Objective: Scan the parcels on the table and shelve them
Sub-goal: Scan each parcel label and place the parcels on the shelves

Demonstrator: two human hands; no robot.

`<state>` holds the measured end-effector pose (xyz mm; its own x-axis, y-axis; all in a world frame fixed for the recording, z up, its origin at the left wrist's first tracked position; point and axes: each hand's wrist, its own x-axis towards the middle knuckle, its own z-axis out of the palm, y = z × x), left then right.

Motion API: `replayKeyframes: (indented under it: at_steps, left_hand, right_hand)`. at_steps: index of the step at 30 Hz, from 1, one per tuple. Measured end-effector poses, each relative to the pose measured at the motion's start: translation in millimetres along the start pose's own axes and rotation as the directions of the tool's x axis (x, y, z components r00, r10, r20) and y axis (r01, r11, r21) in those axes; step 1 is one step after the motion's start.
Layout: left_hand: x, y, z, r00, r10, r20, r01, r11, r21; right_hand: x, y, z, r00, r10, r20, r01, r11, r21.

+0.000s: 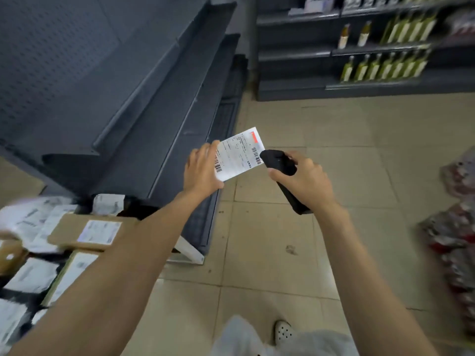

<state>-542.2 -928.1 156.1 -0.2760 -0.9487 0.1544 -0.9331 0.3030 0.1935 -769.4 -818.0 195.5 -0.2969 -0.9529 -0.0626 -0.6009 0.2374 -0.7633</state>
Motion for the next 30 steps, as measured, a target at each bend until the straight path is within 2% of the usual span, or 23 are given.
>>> replayKeyframes:
  at_steps: [10, 19, 26, 30]
  left_hand:
    - [209.0, 14.8, 45.7, 0.981, 0.196, 0.002, -0.196, 0.979, 0.053]
    - [482.7, 9.9, 63.5, 0.951, 0.31, -0.011, -0.309, 0.95, 0.046]
    - [629.6, 67.5, 127.4, 0.925, 0.37, 0.089, -0.366, 0.929, -0.057]
    - [696.3, 95.6, 170.6, 0.903, 0.406, 0.137, -0.394, 0.913, -0.107]
  right_hand:
    - [170.9, 14.1, -19.1, 0.992, 0.108, -0.064, -0.109, 0.994, 0.001]
    - [394.4, -19.0, -40.5, 0.97, 0.158, -0.188, -0.153, 0.987, 0.037]
    - [520.0, 14.5, -56.3, 0.929, 0.29, -0.231, -0.28, 0.957, 0.074]
    - [609.9, 37.4, -67.7, 0.927, 0.312, -0.21, -0.306, 0.95, 0.061]
